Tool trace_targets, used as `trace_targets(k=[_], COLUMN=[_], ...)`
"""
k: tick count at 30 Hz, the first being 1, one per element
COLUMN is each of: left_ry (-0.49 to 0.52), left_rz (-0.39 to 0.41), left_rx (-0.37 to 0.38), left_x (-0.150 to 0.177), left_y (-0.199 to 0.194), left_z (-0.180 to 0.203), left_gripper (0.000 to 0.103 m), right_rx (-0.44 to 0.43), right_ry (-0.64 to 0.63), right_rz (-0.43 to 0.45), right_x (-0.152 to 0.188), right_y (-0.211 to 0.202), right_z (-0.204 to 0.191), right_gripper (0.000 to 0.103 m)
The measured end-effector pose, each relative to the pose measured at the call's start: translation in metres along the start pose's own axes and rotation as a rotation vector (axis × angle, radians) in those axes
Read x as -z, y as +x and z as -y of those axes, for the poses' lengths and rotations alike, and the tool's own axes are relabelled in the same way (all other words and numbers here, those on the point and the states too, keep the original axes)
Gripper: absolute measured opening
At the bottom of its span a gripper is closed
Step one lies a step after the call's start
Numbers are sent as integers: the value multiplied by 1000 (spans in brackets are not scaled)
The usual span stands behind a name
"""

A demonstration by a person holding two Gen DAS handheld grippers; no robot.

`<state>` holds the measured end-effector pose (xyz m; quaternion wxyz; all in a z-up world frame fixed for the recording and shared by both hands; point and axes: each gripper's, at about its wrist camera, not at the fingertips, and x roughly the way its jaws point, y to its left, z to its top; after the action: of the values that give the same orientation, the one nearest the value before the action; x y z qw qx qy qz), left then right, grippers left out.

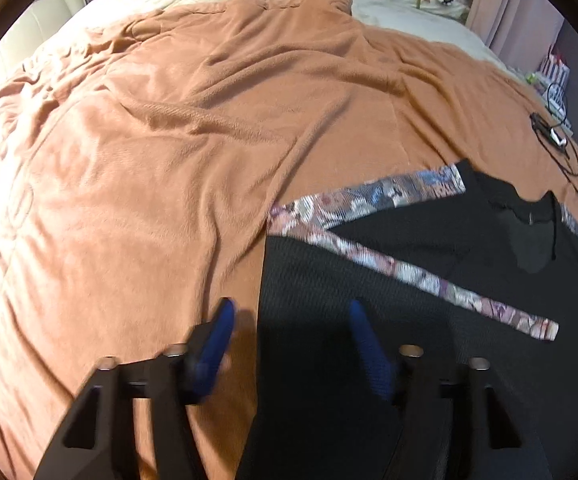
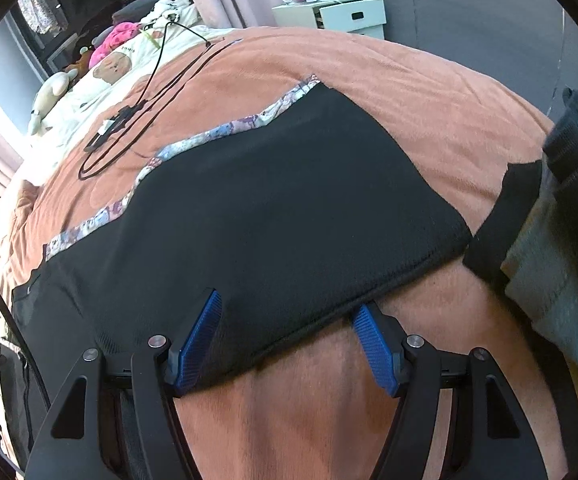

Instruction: Fold small clothes

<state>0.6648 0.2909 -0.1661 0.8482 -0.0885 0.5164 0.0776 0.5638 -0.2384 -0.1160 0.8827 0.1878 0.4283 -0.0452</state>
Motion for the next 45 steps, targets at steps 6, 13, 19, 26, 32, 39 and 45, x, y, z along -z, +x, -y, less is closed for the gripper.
trace_targets(k=[6, 13, 19, 26, 32, 39, 45], left_ry=[-6, -91, -82, -28, -26, -23, 0], left_rz=[2, 34, 48, -13, 0, 11, -4], left_rx=[-23, -46, 54, 15, 4, -67, -96], left_x=[-6, -8, -7, -13, -23, -25, -24], left_y=[6, -3, -15, 9, 22, 23, 15], left_z=[-14, -45, -42, -23, -20, -20, -10], left_gripper=[5, 0, 72, 46, 10, 6, 9], right_rx=[-2, -14, -7, -17, -13, -27, -21], right_ry=[-21, -18, -21, 24, 12, 19, 18], right_rz=[7, -3, -25, -35, -27, -22, -11], right_x=[-5, -9, -12, -11, -11, -13, -15], right_y=[5, 4, 2, -4, 1, 4, 5], right_z=[2, 6, 7, 13, 10, 13, 13], right_gripper=[66, 66, 66, 66, 66, 66, 66])
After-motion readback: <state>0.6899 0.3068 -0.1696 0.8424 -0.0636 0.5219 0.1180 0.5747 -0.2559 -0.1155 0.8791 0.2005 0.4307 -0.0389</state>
